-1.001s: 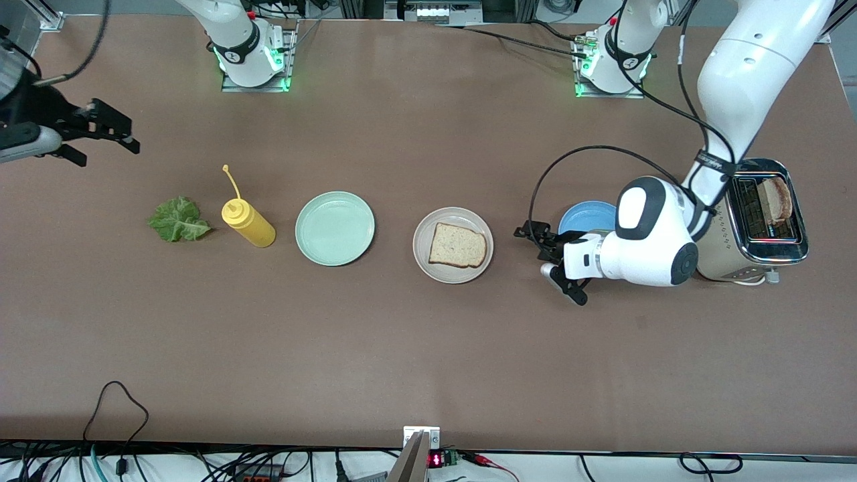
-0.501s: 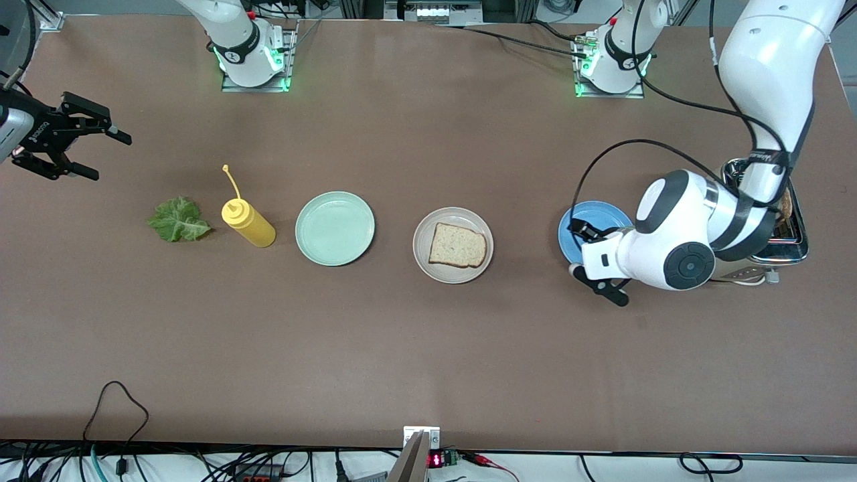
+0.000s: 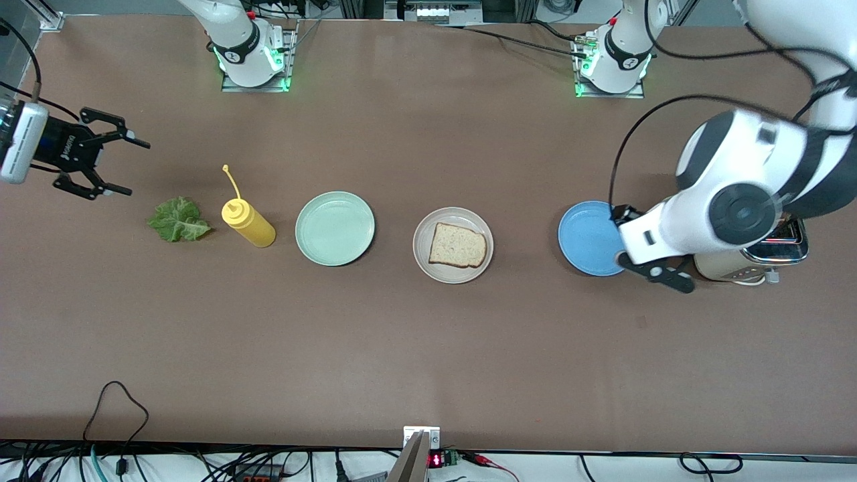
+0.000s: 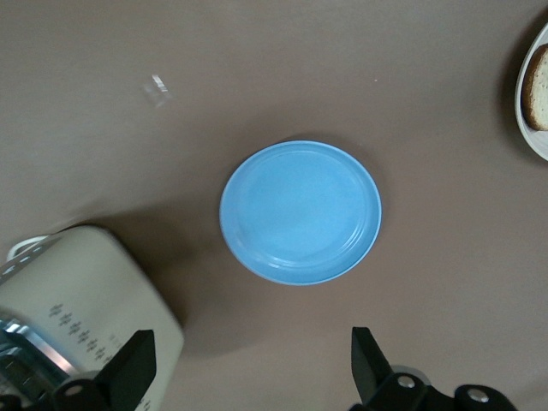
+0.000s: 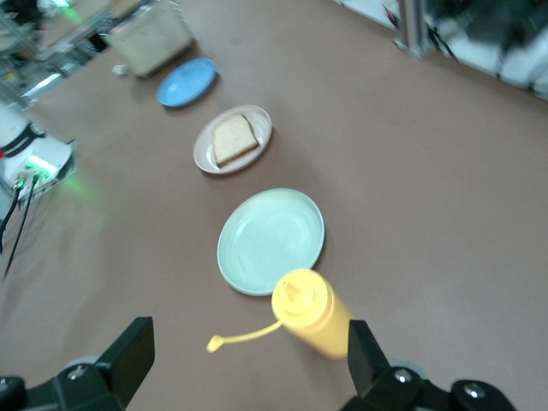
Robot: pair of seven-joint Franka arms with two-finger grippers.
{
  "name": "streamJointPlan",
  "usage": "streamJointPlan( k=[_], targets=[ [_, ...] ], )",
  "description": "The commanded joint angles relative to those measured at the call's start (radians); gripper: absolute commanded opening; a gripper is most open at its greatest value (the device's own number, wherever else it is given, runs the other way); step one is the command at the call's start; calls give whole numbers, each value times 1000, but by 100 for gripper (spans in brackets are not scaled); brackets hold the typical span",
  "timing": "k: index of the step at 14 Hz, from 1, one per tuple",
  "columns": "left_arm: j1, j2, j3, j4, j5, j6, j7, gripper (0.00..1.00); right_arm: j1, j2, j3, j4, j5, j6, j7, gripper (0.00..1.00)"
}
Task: Make sandwich in beige plate with both arms
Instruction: 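Withdraw the left gripper to the toaster while the right gripper reaches the mustard, then grasp the yellow mustard bottle with the right gripper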
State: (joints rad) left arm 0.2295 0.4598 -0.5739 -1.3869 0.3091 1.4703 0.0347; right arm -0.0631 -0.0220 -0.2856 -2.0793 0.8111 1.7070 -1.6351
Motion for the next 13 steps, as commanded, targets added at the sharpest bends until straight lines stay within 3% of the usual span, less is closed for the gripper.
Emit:
streamJointPlan(
  k=[1, 4, 7, 10, 13],
  targets=[
    [-53, -70, 93, 40, -25, -38, -12, 100, -56, 109, 5, -7, 150, -70, -286, 100],
    [-185, -180, 341, 25, -218, -31, -13, 100, -86, 302, 3, 5, 347, -174, -660, 100],
    [-301, -271, 532, -58, -300, 53, -13, 100, -93, 440, 3, 12, 436, -236, -856, 100],
    [-311, -403, 571, -228, -306, 97, -3, 100, -103, 539, 5, 13, 500, -289, -969, 100],
    [-312, -457, 572, -280, -297, 147, -6, 100, -101, 611, 6, 33, 525, -300, -1032, 100]
  ],
)
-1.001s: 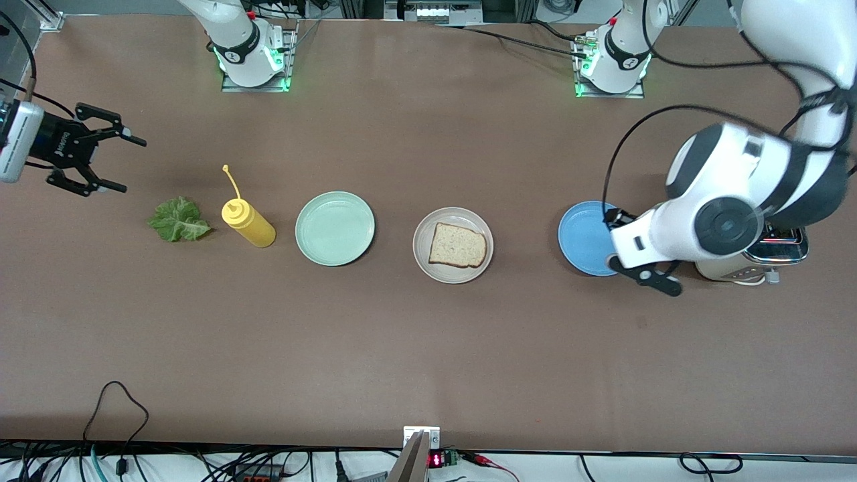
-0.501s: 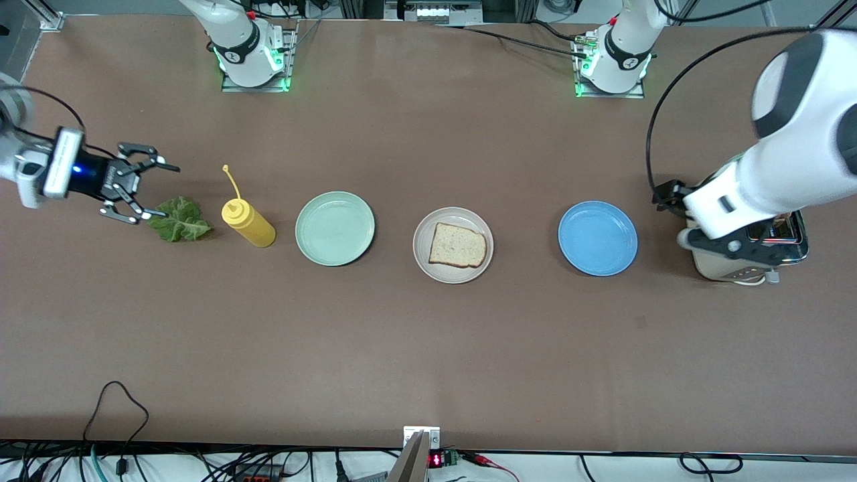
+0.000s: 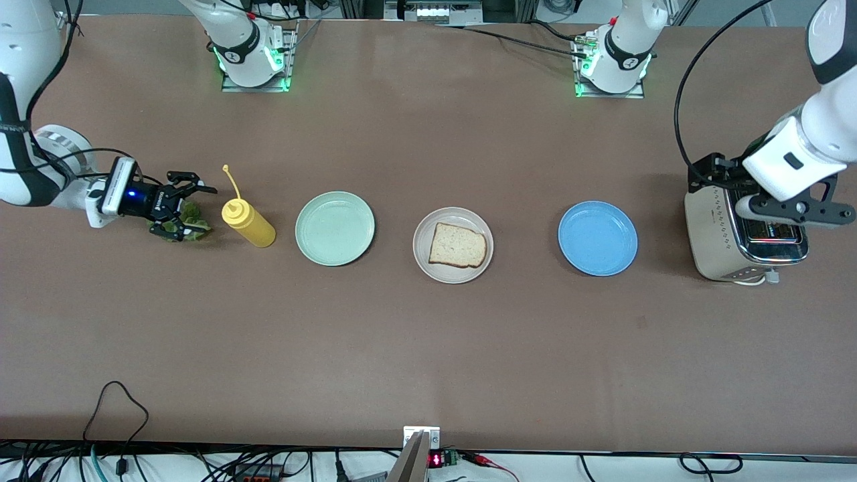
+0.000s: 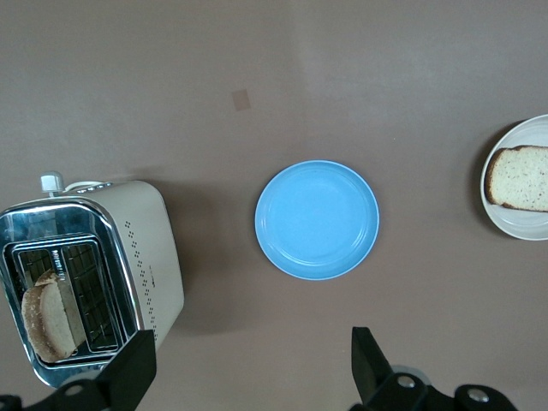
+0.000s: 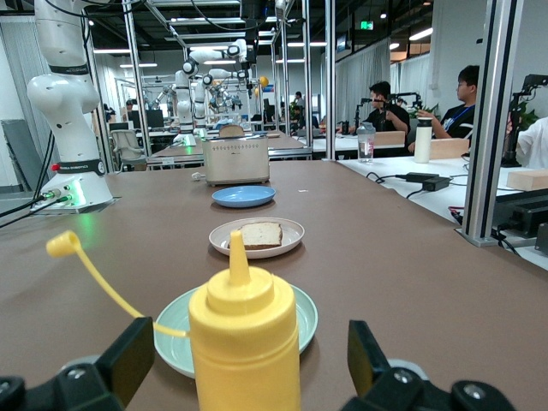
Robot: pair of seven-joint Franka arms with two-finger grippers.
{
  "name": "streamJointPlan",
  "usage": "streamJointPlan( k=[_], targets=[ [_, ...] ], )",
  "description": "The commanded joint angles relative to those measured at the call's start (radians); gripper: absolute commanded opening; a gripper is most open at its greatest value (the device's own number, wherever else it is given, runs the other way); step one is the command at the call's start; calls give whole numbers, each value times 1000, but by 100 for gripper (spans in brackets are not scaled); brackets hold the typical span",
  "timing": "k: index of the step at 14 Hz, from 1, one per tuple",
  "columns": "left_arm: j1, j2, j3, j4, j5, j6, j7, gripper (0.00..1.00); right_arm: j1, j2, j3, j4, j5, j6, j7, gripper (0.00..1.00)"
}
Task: Make sandwich in beige plate with both arms
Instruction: 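Grasp the yellow mustard bottle with the right gripper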
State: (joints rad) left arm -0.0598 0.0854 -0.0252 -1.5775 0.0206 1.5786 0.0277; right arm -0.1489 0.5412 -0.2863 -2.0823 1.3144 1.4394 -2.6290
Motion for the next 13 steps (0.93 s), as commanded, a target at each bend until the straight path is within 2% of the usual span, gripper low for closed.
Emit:
streamJointPlan(
  k=[1, 3, 5, 13],
  targets=[
    [-9, -132, 22, -139, -8, 47, 4, 100, -15, 62, 7, 39, 29, -33, -51, 100],
    [-6, -161, 22, -184, -8, 51, -5, 100, -14, 94, 10, 47, 49, -33, -81, 100],
    [23, -148, 21, -174, -8, 50, -5, 100, -9, 131, 15, 53, 74, -37, -100, 100],
    [12, -150, -1, -155, 2, 28, -6, 100, 17, 177, 45, 54, 118, -37, -151, 100]
  ],
)
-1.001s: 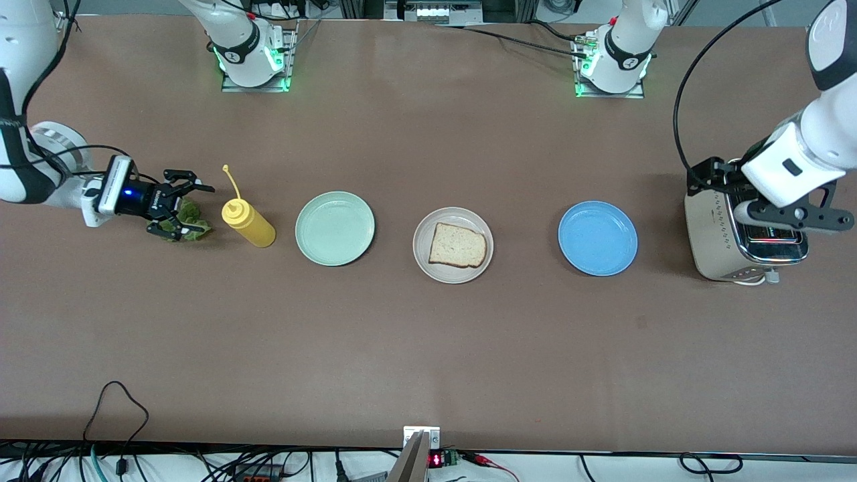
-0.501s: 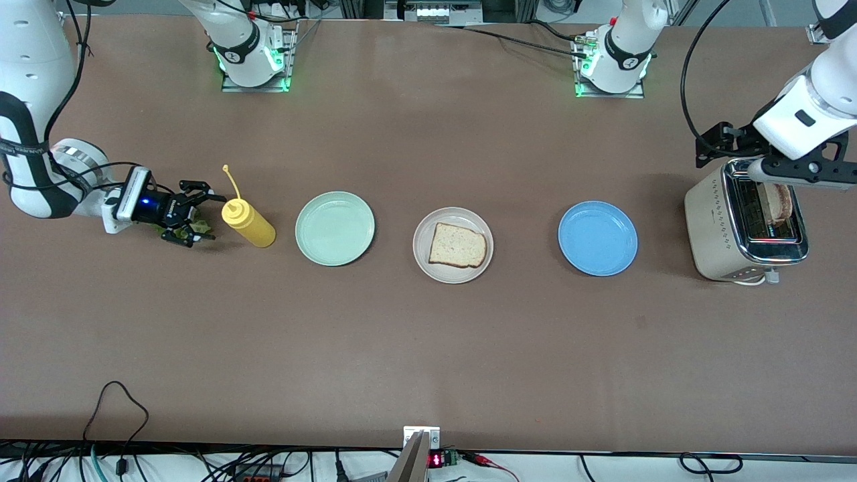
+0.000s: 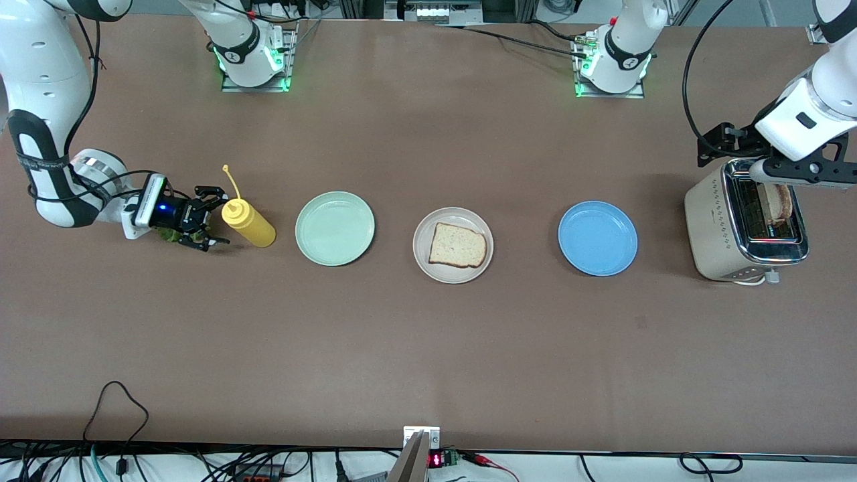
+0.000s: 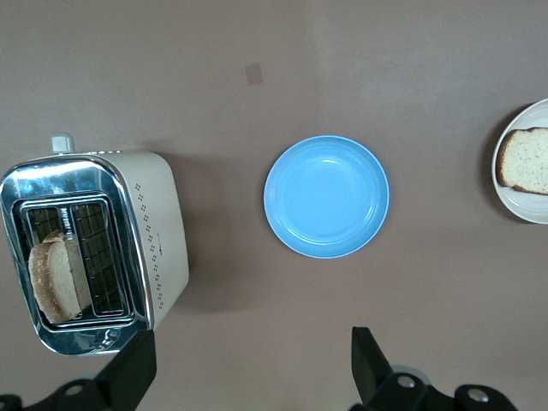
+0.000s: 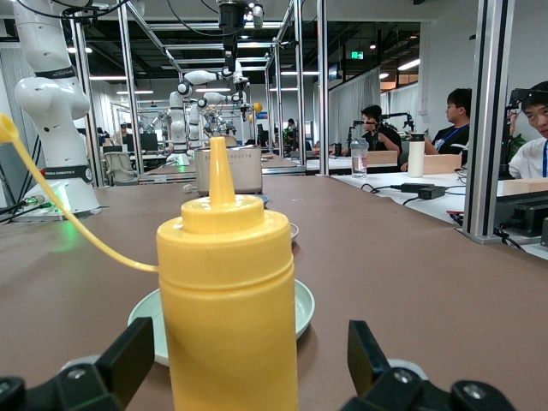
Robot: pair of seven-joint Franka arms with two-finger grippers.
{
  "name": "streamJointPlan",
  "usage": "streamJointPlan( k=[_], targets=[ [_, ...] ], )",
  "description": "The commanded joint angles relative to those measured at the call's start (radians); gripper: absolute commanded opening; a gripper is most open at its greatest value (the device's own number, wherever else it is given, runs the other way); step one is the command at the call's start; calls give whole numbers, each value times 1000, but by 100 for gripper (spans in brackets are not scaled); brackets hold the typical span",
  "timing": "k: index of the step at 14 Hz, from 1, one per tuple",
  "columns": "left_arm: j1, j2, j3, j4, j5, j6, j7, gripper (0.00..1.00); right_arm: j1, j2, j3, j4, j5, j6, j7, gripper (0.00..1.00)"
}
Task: Make sandwich in beige plate with both arms
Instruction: 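Grasp the yellow mustard bottle with the right gripper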
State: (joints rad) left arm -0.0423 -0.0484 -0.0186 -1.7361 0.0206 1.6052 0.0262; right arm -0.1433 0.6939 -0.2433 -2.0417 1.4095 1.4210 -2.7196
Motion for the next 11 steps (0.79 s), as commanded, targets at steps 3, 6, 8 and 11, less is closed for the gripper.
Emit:
streamJointPlan(
  k=[3, 6, 8, 11],
  targets=[
    [-4, -16, -20, 13, 5, -4, -2, 100, 31, 33, 3, 12, 46, -19, -83, 100],
    [7, -13, -18, 13, 4, -8, -3, 100, 37, 41, 3, 12, 49, -19, -97, 100],
    [7, -11, -17, 13, 4, -8, -5, 100, 48, 41, 3, 11, 62, -21, -104, 100],
    [7, -10, -17, 15, 4, -7, -5, 100, 70, 41, 3, 12, 80, -17, -105, 100]
  ],
)
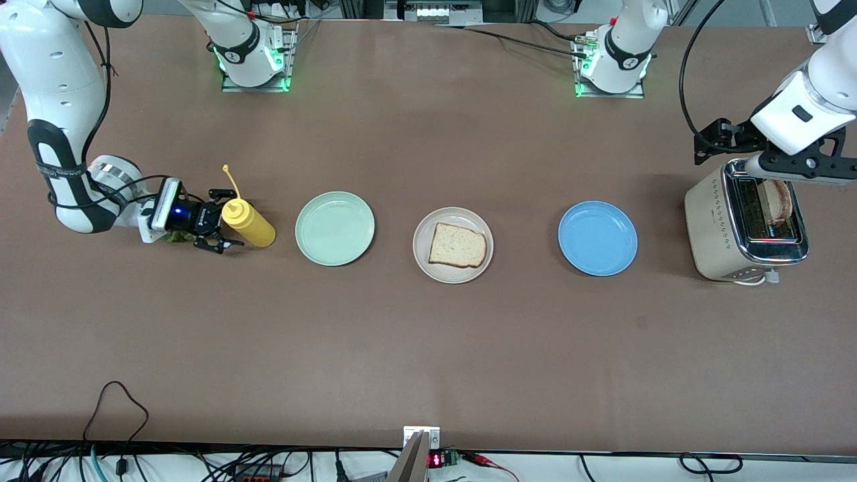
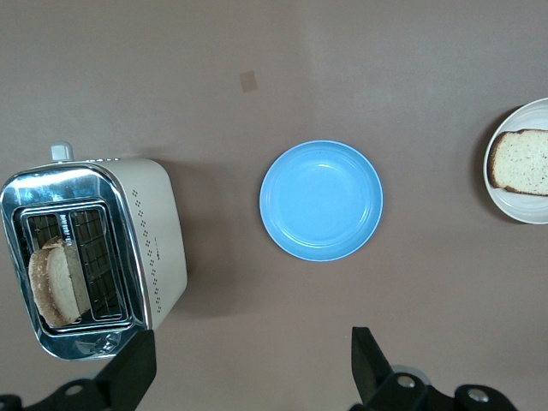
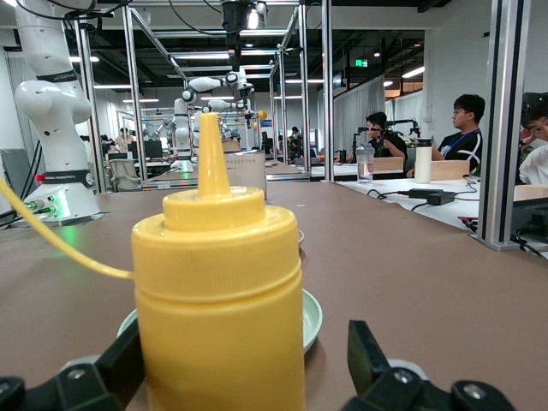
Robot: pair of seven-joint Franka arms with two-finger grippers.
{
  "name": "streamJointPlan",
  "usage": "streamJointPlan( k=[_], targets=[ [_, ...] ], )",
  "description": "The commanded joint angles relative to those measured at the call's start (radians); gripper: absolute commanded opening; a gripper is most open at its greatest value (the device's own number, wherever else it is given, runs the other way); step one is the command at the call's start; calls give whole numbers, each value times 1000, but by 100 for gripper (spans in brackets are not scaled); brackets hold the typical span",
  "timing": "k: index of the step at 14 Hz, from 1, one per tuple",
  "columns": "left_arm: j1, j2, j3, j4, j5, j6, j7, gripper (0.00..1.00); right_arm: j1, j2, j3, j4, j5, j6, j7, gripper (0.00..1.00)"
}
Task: Make sandwich in beige plate with both arms
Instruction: 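Grasp the yellow mustard bottle with the right gripper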
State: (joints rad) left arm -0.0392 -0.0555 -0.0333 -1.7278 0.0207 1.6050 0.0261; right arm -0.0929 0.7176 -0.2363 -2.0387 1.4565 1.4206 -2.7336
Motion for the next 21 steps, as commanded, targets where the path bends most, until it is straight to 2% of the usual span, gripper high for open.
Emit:
streamJointPlan(
  k=[1, 4, 5, 6, 7, 8, 9, 14, 21],
  targets=[
    [4, -3, -2, 7, 4, -7, -5, 100, 27, 17, -5, 9, 36, -17, -92, 100],
    [4, -3, 1, 7, 4, -7, -5, 100, 42, 17, -5, 9, 53, -12, -97, 100],
    [4, -3, 3, 7, 4, -7, -5, 100, 42, 17, -5, 9, 53, -11, -100, 84],
    [4, -3, 3, 7, 4, -8, -5, 100, 42, 17, -6, 8, 53, -11, -110, 60],
    [4, -3, 3, 7, 4, -8, -5, 100, 42, 17, -6, 9, 53, -9, -115, 51],
    [4, -3, 3, 7, 4, -8, -5, 100, 42, 19, -6, 9, 53, -9, -121, 34],
    [5, -3, 3, 7, 4, -8, -5, 100, 42, 19, -6, 8, 53, -9, -123, 28],
    [5, -3, 7, 5, 4, -8, -5, 100, 54, -10, -11, 17, 50, 35, -101, 18],
    [7, -3, 7, 5, 4, -11, -5, 100, 154, -162, -12, 21, 42, 265, 98, 15]
  ],
)
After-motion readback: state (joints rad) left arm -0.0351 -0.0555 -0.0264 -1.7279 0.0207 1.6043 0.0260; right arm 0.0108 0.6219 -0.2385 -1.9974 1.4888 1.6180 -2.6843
